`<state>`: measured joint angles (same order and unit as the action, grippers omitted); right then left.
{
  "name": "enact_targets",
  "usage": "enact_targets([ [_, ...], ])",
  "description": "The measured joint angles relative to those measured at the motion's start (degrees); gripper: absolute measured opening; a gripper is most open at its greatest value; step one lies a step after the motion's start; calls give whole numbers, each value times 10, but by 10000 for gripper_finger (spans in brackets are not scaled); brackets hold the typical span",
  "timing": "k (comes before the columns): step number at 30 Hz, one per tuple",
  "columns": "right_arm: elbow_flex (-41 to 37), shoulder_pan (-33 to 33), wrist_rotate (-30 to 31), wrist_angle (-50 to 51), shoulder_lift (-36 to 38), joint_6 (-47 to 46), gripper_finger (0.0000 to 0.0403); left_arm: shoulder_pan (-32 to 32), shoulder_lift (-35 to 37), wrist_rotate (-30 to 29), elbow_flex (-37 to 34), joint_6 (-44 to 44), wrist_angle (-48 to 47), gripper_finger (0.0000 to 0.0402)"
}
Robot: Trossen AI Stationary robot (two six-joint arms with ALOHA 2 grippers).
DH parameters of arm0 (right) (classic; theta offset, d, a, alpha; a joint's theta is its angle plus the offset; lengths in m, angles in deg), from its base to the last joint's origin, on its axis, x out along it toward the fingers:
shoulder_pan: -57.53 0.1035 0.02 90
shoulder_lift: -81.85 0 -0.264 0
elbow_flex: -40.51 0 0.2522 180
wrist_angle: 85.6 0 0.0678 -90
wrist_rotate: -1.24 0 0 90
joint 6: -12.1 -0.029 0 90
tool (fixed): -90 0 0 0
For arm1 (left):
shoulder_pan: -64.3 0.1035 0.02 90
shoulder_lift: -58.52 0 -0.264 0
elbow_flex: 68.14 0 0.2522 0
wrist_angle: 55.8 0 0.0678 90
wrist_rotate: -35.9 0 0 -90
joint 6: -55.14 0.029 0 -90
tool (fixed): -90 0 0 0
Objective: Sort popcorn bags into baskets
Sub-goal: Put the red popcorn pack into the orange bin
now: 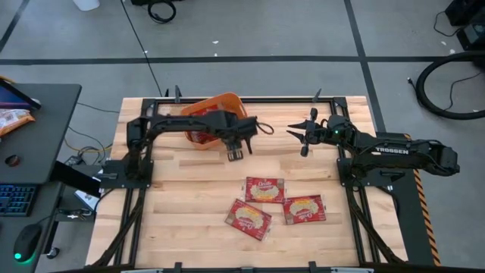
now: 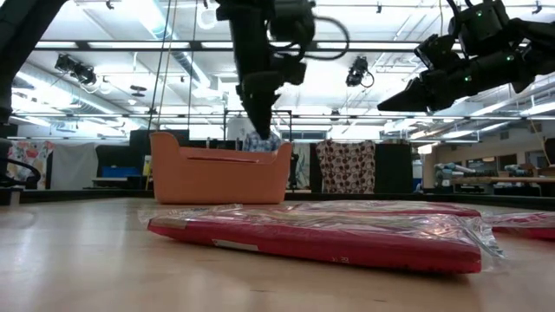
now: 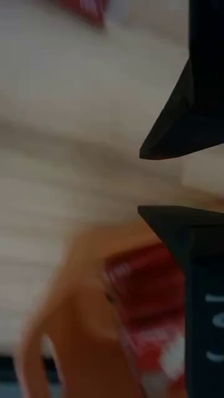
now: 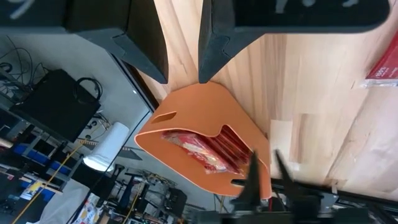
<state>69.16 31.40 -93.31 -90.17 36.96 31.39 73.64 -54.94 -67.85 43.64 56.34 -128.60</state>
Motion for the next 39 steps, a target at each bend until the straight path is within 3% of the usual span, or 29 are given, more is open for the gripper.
enact_targets([
  [5,0,0,0,0,0,0,94,-54,-17,-9,0,-10,64,142],
  [12,0,-2,3,-5,-2,2,94,-113,-55,-11,0,-30,165,194],
  [22,0,-3,3,-6,-6,2,94,-140,-97,193,0,-7,248,180],
  [26,0,-4,4,-10,-9,2,94,-144,-117,222,0,-5,230,169],
  [31,0,-6,3,-12,-9,1,94,-142,-137,209,0,-36,222,165],
  [34,0,-5,1,-13,-10,0,94,-141,-144,149,0,-68,194,164],
  [39,0,-6,0,-11,-10,-1,94,-134,-138,42,1,-101,59,164],
])
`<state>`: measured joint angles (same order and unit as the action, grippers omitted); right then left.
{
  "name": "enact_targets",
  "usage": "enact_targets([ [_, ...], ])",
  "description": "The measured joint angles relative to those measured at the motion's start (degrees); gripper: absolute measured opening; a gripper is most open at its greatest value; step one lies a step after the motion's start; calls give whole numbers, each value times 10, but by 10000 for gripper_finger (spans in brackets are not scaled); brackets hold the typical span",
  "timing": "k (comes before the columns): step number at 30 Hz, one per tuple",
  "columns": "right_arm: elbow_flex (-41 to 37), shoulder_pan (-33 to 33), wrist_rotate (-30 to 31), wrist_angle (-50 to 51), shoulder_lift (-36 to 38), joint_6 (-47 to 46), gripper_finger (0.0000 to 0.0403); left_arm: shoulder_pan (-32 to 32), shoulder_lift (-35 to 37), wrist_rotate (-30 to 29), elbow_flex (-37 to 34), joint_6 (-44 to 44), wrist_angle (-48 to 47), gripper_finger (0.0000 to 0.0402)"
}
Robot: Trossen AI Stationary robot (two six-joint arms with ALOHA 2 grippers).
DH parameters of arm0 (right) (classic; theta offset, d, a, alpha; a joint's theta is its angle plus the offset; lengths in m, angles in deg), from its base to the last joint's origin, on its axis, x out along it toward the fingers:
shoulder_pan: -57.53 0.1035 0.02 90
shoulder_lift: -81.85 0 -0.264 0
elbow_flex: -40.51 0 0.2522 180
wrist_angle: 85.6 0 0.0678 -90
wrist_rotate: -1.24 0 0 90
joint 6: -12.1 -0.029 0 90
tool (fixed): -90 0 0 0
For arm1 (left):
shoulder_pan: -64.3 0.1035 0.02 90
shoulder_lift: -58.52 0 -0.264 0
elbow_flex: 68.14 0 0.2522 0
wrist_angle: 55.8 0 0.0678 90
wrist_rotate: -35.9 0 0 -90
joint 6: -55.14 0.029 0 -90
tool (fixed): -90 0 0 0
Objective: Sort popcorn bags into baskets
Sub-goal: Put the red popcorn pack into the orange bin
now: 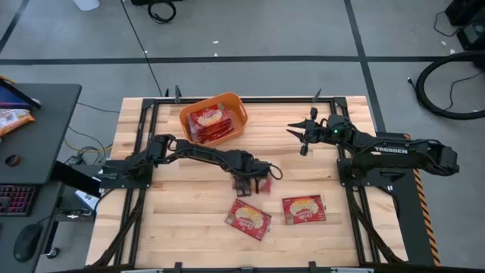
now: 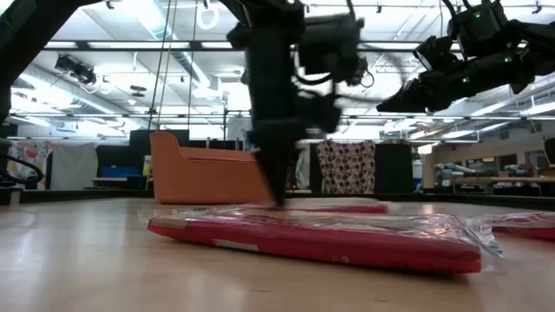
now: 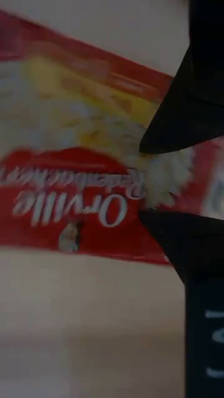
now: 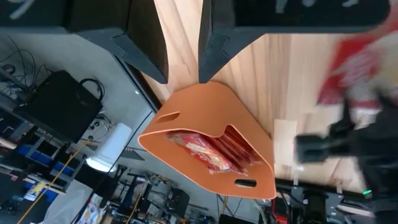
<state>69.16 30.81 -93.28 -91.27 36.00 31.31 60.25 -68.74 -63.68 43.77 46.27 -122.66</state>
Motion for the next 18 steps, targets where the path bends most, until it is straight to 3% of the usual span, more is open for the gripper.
enact_targets([
  [2,0,0,0,0,0,0,94,3,2,-27,-1,0,-52,164],
  [7,0,0,0,0,0,-2,94,5,24,-40,-2,7,-68,164],
  [11,0,0,-1,-1,0,-2,94,-3,25,-54,-2,-18,-31,164],
  [18,0,0,-1,-1,0,-2,94,-10,24,-103,-2,-156,70,187],
])
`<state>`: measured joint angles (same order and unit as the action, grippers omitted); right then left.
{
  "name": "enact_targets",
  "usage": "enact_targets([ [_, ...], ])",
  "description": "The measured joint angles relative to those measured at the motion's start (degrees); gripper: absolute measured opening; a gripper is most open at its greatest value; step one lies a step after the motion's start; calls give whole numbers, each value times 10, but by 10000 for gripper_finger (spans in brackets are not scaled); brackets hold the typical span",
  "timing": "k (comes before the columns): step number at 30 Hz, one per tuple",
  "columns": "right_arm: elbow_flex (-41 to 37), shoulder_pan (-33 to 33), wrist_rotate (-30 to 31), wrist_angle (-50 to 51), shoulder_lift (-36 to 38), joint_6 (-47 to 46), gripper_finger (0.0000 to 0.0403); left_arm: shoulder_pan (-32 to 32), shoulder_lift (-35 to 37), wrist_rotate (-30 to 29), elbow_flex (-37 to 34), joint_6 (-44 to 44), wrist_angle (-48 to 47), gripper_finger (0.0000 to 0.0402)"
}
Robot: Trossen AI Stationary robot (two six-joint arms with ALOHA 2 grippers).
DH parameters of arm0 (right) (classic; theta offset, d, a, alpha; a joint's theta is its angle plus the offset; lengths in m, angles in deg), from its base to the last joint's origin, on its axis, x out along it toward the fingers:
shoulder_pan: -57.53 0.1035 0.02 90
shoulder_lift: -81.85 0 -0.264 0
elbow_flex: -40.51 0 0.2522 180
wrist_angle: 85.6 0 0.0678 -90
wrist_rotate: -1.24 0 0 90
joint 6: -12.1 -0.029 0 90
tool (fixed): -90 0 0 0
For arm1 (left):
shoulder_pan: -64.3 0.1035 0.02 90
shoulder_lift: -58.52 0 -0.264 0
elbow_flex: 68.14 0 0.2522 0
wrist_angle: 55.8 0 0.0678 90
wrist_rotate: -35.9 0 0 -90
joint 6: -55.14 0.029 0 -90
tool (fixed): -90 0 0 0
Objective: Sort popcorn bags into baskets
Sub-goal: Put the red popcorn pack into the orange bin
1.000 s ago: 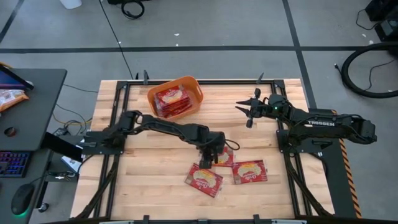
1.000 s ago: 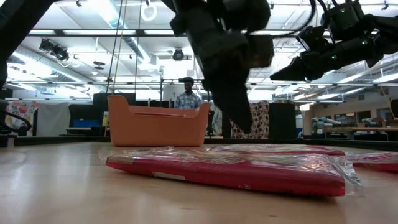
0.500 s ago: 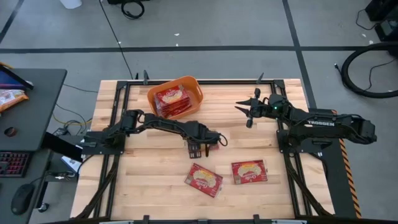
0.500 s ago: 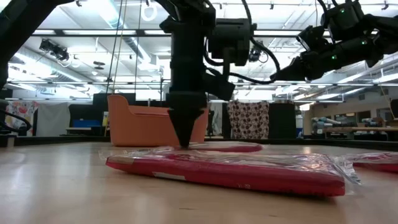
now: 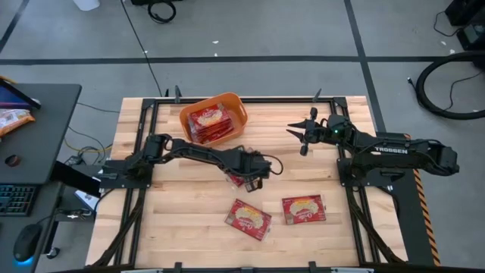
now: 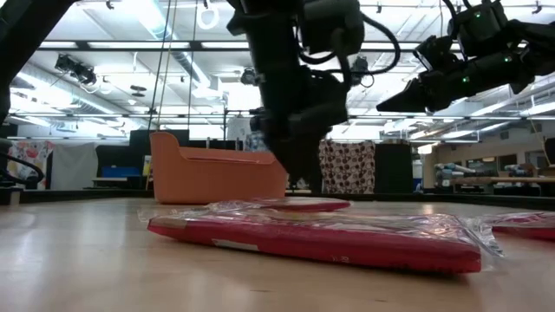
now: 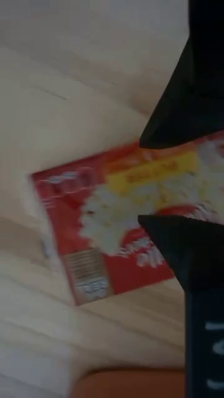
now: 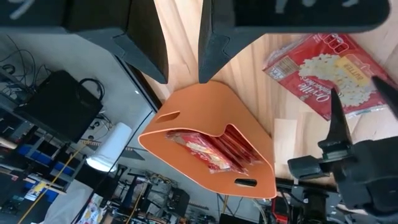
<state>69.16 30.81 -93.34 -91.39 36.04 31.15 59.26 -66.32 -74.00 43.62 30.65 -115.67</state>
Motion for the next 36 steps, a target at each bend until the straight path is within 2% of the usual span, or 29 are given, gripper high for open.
enact_targets([
  [6,0,0,0,0,0,0,94,-6,-11,-25,2,-34,61,233],
  [10,0,0,0,1,0,0,94,-14,-25,-46,0,-34,53,254],
  [17,0,0,-2,3,0,0,94,-29,-45,-67,2,-4,43,258],
  [24,0,0,-1,2,0,0,94,-33,-60,-79,3,17,-6,253],
  [28,0,0,-1,1,-1,0,94,-33,-62,-74,3,40,-16,207],
  [36,0,0,-1,1,0,0,94,-29,-64,-62,1,50,-31,28],
])
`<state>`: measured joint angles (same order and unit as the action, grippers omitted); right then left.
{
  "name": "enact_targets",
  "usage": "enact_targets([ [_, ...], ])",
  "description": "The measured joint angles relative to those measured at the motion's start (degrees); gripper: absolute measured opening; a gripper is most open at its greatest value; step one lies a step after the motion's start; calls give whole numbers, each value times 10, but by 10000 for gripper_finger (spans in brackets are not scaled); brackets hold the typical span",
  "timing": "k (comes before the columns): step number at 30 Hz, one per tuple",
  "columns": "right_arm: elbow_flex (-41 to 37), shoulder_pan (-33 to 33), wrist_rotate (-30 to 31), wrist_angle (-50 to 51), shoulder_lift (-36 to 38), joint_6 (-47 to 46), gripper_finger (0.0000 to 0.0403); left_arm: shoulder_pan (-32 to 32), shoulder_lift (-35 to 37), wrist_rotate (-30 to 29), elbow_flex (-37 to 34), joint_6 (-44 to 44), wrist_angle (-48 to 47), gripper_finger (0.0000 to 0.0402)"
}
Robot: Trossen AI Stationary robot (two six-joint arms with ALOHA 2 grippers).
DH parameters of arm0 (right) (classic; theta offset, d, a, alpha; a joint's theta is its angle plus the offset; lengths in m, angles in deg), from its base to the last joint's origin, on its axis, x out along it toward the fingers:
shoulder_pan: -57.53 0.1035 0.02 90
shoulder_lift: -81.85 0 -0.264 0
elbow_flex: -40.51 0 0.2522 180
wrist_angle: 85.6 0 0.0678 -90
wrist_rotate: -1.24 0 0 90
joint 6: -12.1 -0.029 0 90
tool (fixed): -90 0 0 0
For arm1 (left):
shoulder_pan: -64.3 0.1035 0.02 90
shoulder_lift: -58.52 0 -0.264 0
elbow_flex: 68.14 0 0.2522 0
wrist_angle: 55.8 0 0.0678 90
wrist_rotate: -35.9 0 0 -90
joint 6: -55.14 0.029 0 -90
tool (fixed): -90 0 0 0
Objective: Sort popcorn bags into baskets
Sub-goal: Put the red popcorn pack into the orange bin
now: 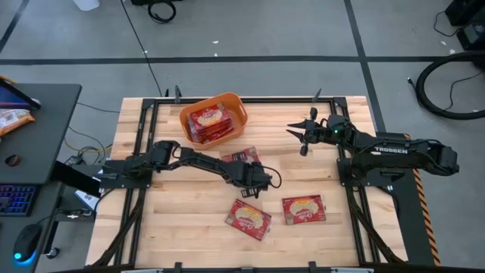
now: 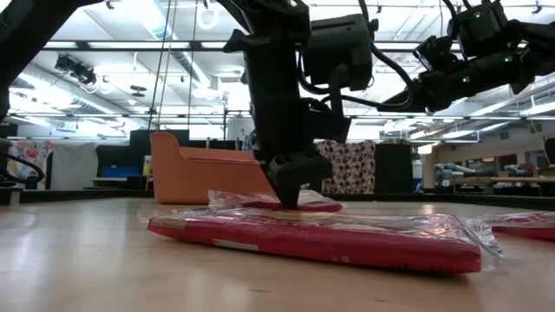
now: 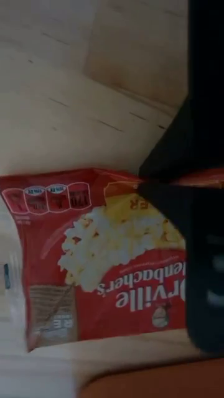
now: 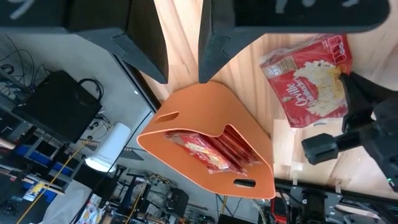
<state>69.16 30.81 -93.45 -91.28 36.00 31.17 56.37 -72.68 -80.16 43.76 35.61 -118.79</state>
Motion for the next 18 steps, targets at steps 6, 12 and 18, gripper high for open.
enact_targets([
  [6,0,0,0,0,0,0,94,8,24,19,-3,22,-16,8],
  [12,0,0,0,0,0,0,94,14,83,29,16,67,-49,3],
  [18,0,0,2,1,0,0,94,31,156,51,17,89,-79,2],
])
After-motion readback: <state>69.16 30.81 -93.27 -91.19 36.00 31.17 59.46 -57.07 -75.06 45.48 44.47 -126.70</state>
